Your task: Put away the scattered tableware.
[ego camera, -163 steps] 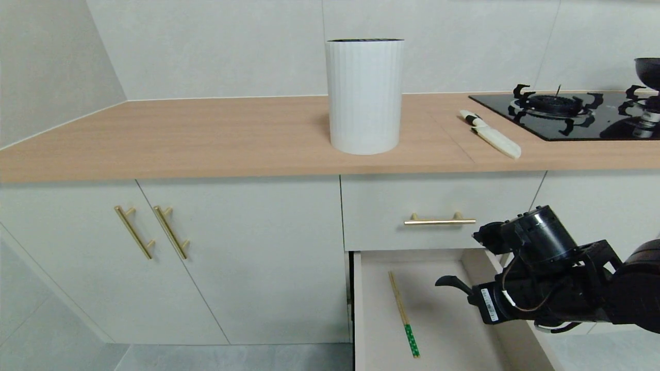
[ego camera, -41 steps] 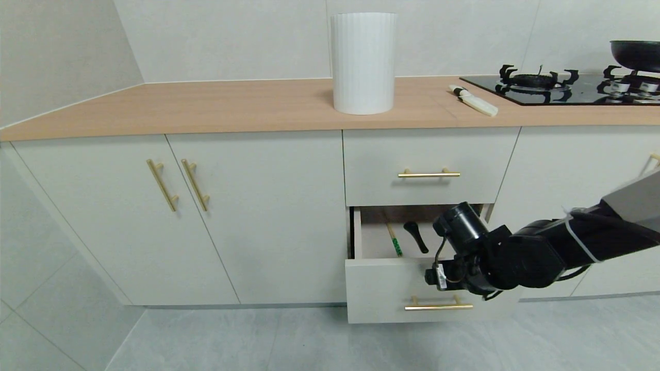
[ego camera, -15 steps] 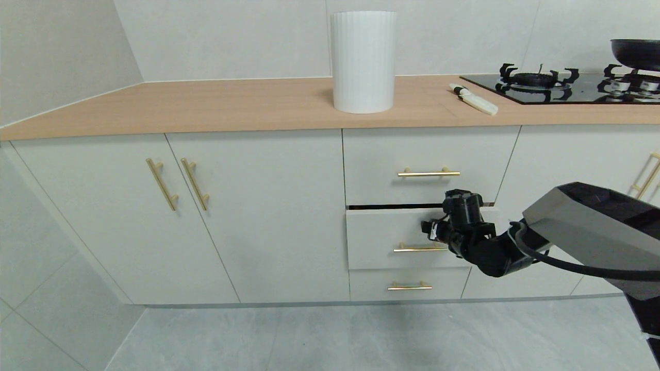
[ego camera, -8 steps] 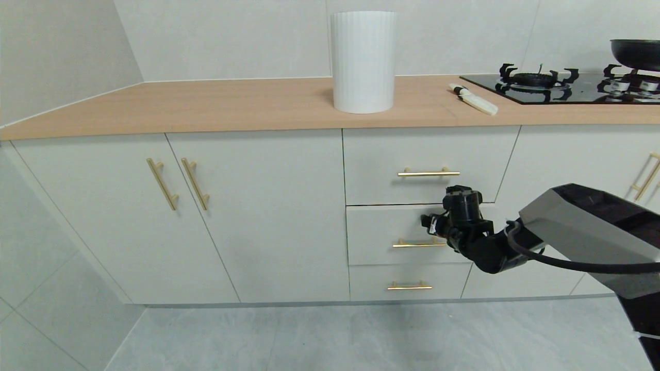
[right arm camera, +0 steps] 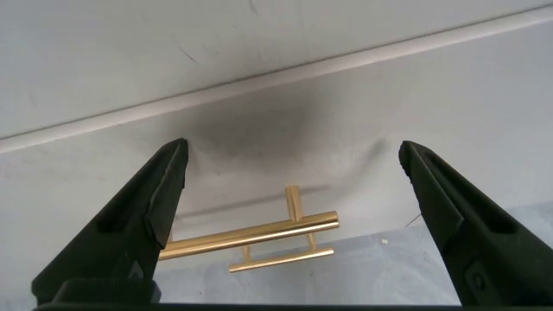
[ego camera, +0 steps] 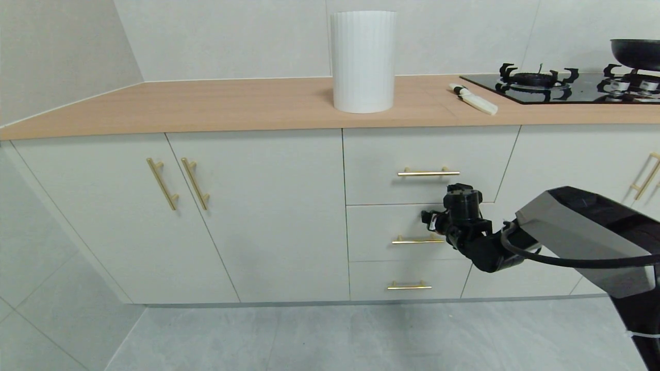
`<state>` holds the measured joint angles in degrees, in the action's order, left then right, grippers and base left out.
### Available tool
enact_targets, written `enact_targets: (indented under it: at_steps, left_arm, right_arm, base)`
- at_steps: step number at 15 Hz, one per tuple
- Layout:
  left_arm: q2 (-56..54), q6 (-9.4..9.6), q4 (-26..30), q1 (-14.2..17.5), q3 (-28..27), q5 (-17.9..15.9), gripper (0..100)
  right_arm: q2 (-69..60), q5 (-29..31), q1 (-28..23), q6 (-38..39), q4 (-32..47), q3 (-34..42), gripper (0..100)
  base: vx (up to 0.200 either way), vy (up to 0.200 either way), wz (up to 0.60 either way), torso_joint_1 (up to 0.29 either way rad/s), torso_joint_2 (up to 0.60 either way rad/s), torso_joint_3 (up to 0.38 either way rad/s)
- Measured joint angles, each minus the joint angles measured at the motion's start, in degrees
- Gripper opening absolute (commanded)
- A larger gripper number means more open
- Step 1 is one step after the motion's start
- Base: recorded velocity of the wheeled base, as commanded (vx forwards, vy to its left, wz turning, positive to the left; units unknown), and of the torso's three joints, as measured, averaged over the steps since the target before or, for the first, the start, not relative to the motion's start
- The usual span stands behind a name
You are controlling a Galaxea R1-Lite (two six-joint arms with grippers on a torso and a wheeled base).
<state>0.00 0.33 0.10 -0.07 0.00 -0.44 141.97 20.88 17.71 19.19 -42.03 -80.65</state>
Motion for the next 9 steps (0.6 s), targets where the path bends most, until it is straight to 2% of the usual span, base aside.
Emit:
enact_targets:
  at_steps: [9]
  left_arm:
    - [0.0, -0.01, 0.0, 0.0, 0.0, 0.0, 100]
  right_arm:
    - [1.2, 0.3, -0.1, 0.0, -0.4, -2.0, 100]
  base:
    - [0.0, 0.0, 0.0, 0.0, 0.0, 0.0]
